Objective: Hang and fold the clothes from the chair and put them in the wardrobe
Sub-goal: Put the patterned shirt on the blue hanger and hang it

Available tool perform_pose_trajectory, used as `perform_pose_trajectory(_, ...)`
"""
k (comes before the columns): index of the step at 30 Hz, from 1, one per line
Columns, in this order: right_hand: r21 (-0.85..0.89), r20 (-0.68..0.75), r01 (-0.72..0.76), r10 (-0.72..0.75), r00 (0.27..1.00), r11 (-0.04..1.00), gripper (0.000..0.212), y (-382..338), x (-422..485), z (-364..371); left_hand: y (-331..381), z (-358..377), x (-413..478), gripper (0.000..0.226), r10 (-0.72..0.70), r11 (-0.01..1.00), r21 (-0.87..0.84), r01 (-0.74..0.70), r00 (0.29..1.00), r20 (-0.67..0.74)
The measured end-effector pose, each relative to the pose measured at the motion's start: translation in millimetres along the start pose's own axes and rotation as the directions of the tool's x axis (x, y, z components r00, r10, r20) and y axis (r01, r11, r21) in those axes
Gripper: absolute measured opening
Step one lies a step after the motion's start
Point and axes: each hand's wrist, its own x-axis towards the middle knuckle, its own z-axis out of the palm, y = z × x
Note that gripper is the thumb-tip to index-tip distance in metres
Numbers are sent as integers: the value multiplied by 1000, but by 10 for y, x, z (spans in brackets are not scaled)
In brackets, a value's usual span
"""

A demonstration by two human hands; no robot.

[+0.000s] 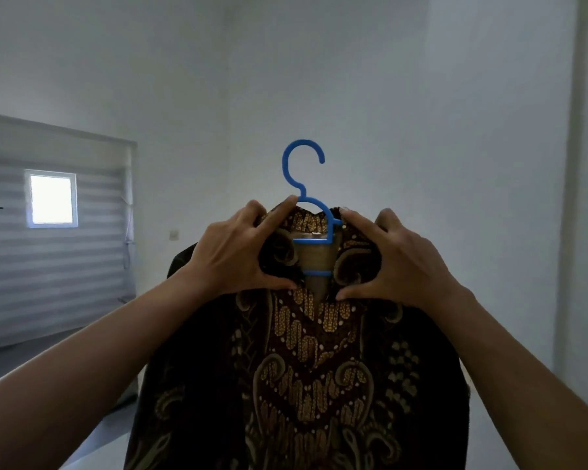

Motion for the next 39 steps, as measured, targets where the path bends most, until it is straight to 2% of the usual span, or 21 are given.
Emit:
perform_pose_trajectory(4,-149,-37,-16,10,999,989,115,-507,-134,-390,-30,-431,-201,125,7,999,-37,-9,999,-51)
perform_pose_trajectory(7,-212,-91,-30,11,996,977,103,-948,-279,-698,-59,-760,-427,126,4,996,-83,-11,997,-79)
perform_pose_trajectory(11,-275,-90,-49,25,996,960,99,-1486,-511,-1113,39,-1165,-679,125,15,989,-146,-29,995,-96)
perform_pose_trajectory(16,-352,-49,-188,183,982,917,105,-1960,-940,-1895,414,-1625,-724,125,109,950,-274,-150,981,-160)
perform_pose_trajectory(20,-450,-45,-271,282,958,851,107,-2214,-1312,-2673,802,-1983,-669,117,156,852,-456,-258,956,-248)
perform_pose_trajectory(24,-540,-58,-332,360,931,774,106,-2397,-1636,-3384,1283,-2318,-557,115,178,766,-545,-341,927,-329)
perform_pose_trajectory(31,-668,-128,-438,487,864,602,105,-2559,-2460,-4468,2454,-2938,-368,112,226,655,-592,-471,869,-441)
perform_pose_trajectory(35,-708,-193,-518,574,796,480,103,-2630,-3058,-5096,3325,-3334,-326,111,253,579,-624,-524,844,-474)
perform_pose_trajectory(39,-685,-283,-629,662,694,367,103,-2668,-3679,-5603,4195,-3694,-351,110,284,520,-647,-557,828,-484)
